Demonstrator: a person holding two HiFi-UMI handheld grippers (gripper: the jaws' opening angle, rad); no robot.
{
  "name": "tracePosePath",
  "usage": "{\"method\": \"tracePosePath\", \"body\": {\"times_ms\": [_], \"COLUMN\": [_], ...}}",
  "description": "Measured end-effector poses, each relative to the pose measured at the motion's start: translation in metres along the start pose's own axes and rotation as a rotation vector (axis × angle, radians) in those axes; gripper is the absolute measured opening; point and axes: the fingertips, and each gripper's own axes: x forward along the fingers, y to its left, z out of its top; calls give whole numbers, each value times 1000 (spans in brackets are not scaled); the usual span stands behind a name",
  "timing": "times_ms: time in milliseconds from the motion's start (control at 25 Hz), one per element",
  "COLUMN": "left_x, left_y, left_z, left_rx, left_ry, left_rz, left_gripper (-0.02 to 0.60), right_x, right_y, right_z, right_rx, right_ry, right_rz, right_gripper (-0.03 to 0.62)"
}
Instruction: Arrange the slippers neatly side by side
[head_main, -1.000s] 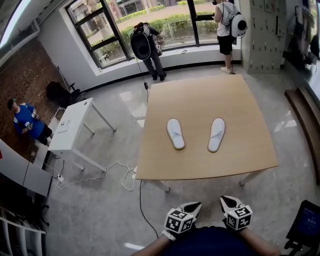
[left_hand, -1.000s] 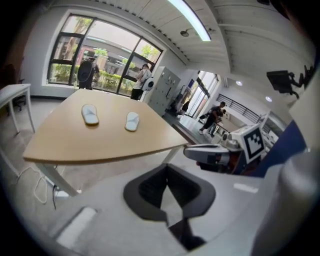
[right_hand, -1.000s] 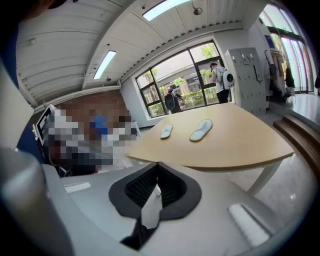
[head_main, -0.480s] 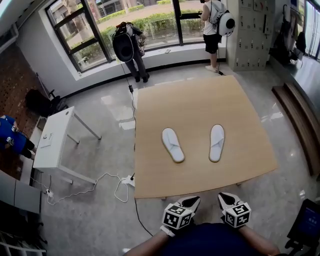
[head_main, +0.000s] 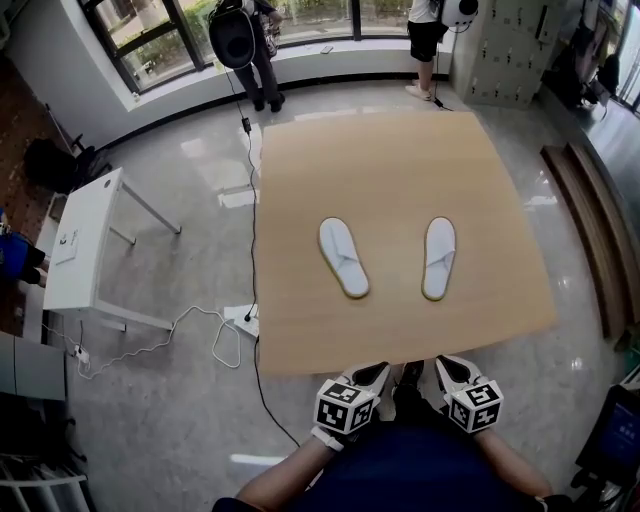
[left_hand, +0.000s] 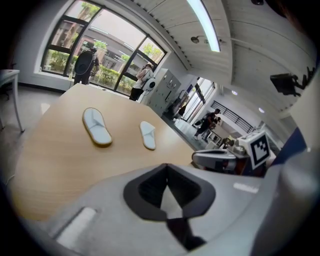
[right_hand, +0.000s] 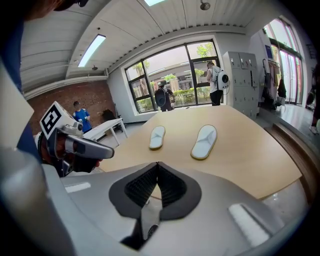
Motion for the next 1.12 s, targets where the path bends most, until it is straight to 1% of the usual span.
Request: {"method": "tracePosePath", "body": {"times_ms": [80, 200, 320, 400, 520, 640, 760, 840, 1000, 1120], "left_x": [-1, 4, 9, 14, 34, 56, 79, 87, 85, 83], "left_y": [9, 24, 39, 43, 40, 35, 44, 57, 94, 125], "left_z": [14, 42, 57, 63, 79, 96, 111, 120, 128, 129], "left_rx": [-3, 2, 2, -16, -39, -27, 38, 77, 94, 100], "left_ry": [-11, -46, -75, -84, -87, -94, -90, -84, -77, -64], "left_rz": [30, 88, 152, 186, 215, 240, 282, 318, 403, 433], "left_gripper": [5, 5, 4, 5, 5, 5, 4, 5, 5, 5], "right_x": [11, 36, 60, 70, 81, 88, 101, 112, 131, 144], "right_y": [-11, -16, -6, -8, -32, -53, -73, -86, -111, -132], "right_z": [20, 52, 57, 61, 77, 86, 88, 89, 91, 94], "right_rx": [11, -9, -36, -54, -66, -78, -137, -138, -127, -120], "right_ry": [-22, -57, -35, -14, -9, -8, -7, -1, 2, 0], "right_rz": [-3, 50, 149, 194, 215, 235, 230, 223, 190, 129], "right_gripper": [11, 11, 11, 11, 11, 11, 11, 11, 11, 11]}}
